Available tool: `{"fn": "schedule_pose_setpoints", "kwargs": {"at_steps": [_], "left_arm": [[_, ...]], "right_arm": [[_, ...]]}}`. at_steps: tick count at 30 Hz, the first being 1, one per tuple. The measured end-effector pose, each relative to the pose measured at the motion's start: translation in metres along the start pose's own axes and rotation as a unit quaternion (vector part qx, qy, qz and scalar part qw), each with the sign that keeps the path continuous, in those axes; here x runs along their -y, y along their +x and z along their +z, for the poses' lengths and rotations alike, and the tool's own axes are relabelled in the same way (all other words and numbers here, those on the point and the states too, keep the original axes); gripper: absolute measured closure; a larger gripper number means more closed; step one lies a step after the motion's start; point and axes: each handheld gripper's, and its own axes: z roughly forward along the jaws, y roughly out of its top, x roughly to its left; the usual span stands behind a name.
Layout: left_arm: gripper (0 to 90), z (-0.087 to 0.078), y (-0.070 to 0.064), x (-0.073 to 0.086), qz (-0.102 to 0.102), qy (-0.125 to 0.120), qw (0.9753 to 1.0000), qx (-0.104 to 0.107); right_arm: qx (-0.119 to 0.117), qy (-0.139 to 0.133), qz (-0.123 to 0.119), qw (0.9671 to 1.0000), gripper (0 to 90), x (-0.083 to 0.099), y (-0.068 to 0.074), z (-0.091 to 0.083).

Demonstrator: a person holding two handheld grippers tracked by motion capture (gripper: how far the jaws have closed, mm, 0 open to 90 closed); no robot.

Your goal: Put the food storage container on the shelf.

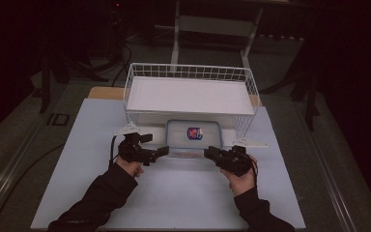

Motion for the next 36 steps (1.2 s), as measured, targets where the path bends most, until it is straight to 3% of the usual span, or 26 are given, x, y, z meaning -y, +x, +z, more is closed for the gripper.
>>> {"fn": "schedule_pose_setpoints", "kwargs": {"at_steps": [1, 2, 5, 9, 15, 18, 36], "left_arm": [[0.0, -0.004, -0.003, 0.001, 0.007, -0.003, 1.0, -0.002], [0.0, -0.007, -0.006, 0.002, 0.013, -0.008, 0.9999, -0.003], [0.0, -0.015, -0.013, 0.009, 0.015, -0.013, 0.9998, -0.008], [0.0, -0.016, -0.019, 0.025, 0.036, 0.007, 0.9992, -0.016], [0.0, -0.017, -0.018, 0.035, 0.049, 0.001, 0.9984, -0.029], [0.0, -0.017, -0.016, 0.037, 0.048, -0.003, 0.9983, -0.031], [0.0, -0.018, -0.011, 0.04, 0.054, -0.015, 0.9979, -0.033]], "right_arm": [[0.002, 0.007, -0.002, 1.0, 86.6, 0.002, 0.002, 0.001], [0.002, 0.015, -0.004, 0.9999, 89.8, 0.005, 0.004, 0.002], [0.0, 0.041, -0.011, 0.9991, 90.0, 0.013, 0.008, 0.01], [-0.001, 0.056, -0.011, 0.9984, 90.0, 0.016, 0.009, 0.018], [-0.008, 0.077, -0.015, 0.9969, 90.0, 0.017, 0.009, 0.034], [0.0, 0.085, -0.019, 0.9962, 90.0, 0.018, 0.008, 0.043], [0.035, 0.081, -0.009, 0.9961, 90.0, 0.003, -0.013, 0.077]]}}
